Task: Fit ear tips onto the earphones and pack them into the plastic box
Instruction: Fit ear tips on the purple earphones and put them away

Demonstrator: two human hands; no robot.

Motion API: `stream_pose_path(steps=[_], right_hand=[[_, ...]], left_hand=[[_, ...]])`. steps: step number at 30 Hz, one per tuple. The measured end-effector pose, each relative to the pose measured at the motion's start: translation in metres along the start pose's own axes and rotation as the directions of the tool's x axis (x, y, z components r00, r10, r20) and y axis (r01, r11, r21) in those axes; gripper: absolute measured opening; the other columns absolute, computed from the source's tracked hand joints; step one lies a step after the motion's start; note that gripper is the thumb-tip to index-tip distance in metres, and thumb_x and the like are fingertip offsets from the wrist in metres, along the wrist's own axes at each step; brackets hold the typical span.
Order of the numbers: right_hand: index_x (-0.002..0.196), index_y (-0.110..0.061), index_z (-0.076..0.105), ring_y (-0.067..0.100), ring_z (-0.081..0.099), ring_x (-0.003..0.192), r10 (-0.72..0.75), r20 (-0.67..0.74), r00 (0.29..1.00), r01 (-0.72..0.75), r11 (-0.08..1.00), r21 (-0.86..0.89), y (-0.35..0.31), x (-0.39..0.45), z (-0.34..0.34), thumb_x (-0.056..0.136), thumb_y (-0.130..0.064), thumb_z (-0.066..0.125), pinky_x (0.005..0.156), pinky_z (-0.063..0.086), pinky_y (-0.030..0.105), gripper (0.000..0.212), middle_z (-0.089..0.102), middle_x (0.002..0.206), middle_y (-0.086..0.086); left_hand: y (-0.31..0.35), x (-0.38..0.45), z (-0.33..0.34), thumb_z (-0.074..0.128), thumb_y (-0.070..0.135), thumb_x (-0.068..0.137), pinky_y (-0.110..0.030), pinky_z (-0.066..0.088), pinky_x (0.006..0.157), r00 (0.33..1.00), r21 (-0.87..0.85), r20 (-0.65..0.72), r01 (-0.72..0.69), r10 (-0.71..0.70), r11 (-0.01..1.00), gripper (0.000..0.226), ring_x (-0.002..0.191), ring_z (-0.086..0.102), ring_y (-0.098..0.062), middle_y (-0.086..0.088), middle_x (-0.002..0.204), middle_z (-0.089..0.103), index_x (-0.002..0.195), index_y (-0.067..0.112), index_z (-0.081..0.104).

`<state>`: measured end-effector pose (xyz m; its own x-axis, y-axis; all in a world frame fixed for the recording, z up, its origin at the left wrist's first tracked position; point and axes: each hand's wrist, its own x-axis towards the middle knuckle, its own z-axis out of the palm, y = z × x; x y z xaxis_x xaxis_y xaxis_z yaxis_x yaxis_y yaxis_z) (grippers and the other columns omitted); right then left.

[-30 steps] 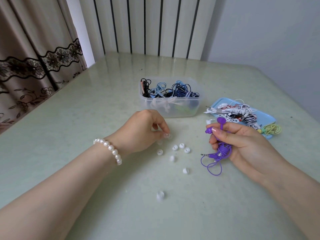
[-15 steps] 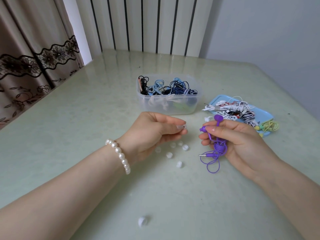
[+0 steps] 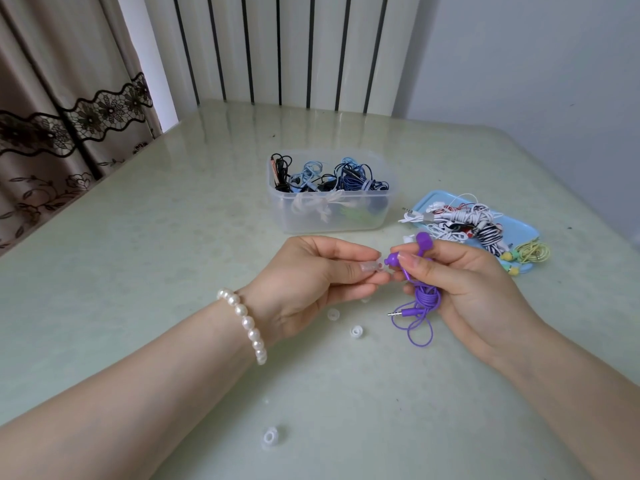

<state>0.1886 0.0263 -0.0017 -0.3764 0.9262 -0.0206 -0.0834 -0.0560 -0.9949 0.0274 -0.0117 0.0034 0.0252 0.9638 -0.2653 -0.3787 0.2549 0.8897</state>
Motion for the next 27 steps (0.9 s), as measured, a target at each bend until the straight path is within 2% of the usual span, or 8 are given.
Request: stream_pose_path(steps=[6, 14, 19, 22, 27], right_hand=[[0.066, -0.013, 0.074, 0.023, 0.068, 0.075, -0.062, 0.019, 0.998, 0.062, 0.998, -0.032, 0.0, -0.0014, 0.001, 0.057, -0.017, 0.067, 0.059, 0.052, 0.019, 0.013, 0.072, 0.073, 0.006], [0.07, -0.009, 0.071, 0.023, 0.067, 0.07, -0.071, -0.044, 0.997, 0.067, 0.994, -0.091, 0.0, -0.0019, 0.0036, 0.071, 0.0, 0.065, 0.059, 0.055, 0.02, 0.011, 0.072, 0.071, 0.006], [0.066, -0.006, 0.068, 0.019, 0.069, 0.06, -0.056, -0.062, 0.996, 0.052, 0.997, -0.063, -0.0029, -0.0029, 0.0062, 0.075, 0.006, 0.061, 0.06, 0.058, 0.025, 0.017, 0.071, 0.066, 0.005], [0.072, -0.001, 0.066, 0.02, 0.069, 0.059, -0.024, -0.071, 0.997, 0.02, 0.998, -0.055, -0.0036, -0.0027, 0.0061, 0.077, 0.008, 0.059, 0.062, 0.059, 0.027, 0.012, 0.071, 0.065, 0.006], [0.074, 0.001, 0.064, 0.016, 0.067, 0.054, -0.014, -0.087, 0.996, 0.008, 0.998, -0.069, -0.0035, -0.0024, 0.0077, 0.078, 0.011, 0.059, 0.056, 0.057, 0.023, 0.012, 0.07, 0.06, 0.003]], left_hand=[[-0.0001, -0.0009, 0.0003, 0.058, -0.014, 0.077, -0.023, 0.057, 0.06, 0.999, 0.04, -0.025, -0.026, 0.027, 0.999, 0.012, 0.063, 0.07, -0.018, -0.011, 0.068, 0.07, 0.079, -0.004, 0.064], [-0.0018, -0.0024, 0.0019, 0.06, -0.013, 0.075, -0.025, 0.057, 0.062, 0.999, 0.072, -0.03, -0.038, 0.04, 0.997, 0.011, 0.064, 0.07, -0.019, -0.012, 0.069, 0.071, 0.076, -0.003, 0.065], [-0.0016, -0.0027, 0.003, 0.059, -0.013, 0.076, -0.025, 0.057, 0.063, 0.999, 0.056, -0.036, -0.028, 0.031, 0.998, 0.011, 0.064, 0.07, -0.019, -0.014, 0.071, 0.071, 0.079, -0.003, 0.065], [-0.0017, -0.0035, 0.0039, 0.059, -0.013, 0.076, -0.025, 0.057, 0.062, 0.999, 0.054, -0.037, -0.027, 0.029, 0.998, 0.011, 0.063, 0.07, -0.019, -0.014, 0.07, 0.071, 0.078, -0.004, 0.065], [-0.0022, -0.0046, 0.0062, 0.058, -0.014, 0.076, -0.024, 0.057, 0.063, 0.998, 0.069, -0.038, -0.04, 0.043, 0.997, 0.011, 0.063, 0.07, -0.019, -0.015, 0.071, 0.071, 0.08, -0.006, 0.065]])
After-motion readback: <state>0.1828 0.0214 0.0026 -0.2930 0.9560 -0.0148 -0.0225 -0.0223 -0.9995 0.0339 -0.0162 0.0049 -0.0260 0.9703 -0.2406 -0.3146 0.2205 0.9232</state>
